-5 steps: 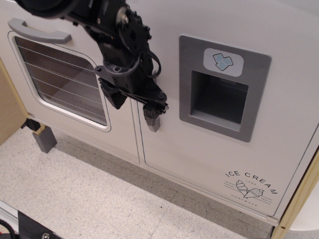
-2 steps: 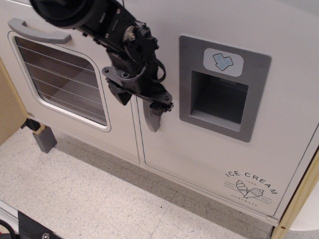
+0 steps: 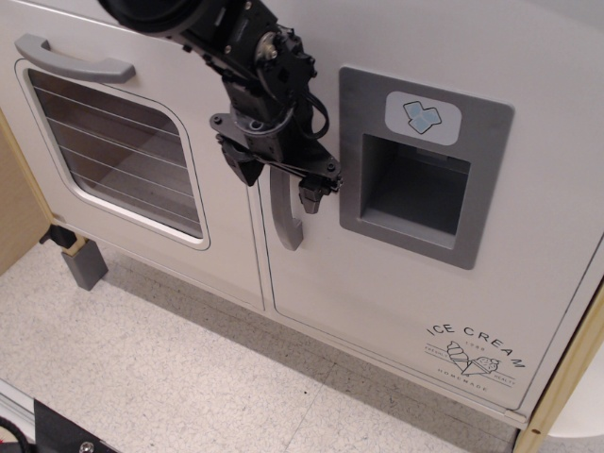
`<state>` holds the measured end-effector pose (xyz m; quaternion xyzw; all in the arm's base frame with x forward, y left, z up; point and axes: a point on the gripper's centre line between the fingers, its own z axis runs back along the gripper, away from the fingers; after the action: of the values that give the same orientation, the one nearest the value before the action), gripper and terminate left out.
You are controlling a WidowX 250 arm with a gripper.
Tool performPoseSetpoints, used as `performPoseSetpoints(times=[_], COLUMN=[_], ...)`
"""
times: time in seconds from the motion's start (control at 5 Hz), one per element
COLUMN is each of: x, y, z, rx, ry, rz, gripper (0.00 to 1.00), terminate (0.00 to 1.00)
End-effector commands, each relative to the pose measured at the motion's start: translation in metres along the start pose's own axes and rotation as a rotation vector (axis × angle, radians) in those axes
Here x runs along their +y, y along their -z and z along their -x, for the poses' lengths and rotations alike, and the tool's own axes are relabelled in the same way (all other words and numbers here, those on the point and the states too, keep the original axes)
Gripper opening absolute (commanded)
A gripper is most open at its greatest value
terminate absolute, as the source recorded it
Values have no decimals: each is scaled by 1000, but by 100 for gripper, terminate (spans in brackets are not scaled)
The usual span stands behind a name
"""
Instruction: Open fridge
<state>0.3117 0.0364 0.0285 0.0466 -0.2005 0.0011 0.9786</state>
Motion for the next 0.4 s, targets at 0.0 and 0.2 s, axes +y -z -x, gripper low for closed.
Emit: performPoseSetpoints(times=[0.0,0.2], x=[6,7], y=[-7,-11], z=[-16,-14], rx=[-64,-68], ry=[26,19], rz=[36,56], gripper=[0,0], terminate=[0,0])
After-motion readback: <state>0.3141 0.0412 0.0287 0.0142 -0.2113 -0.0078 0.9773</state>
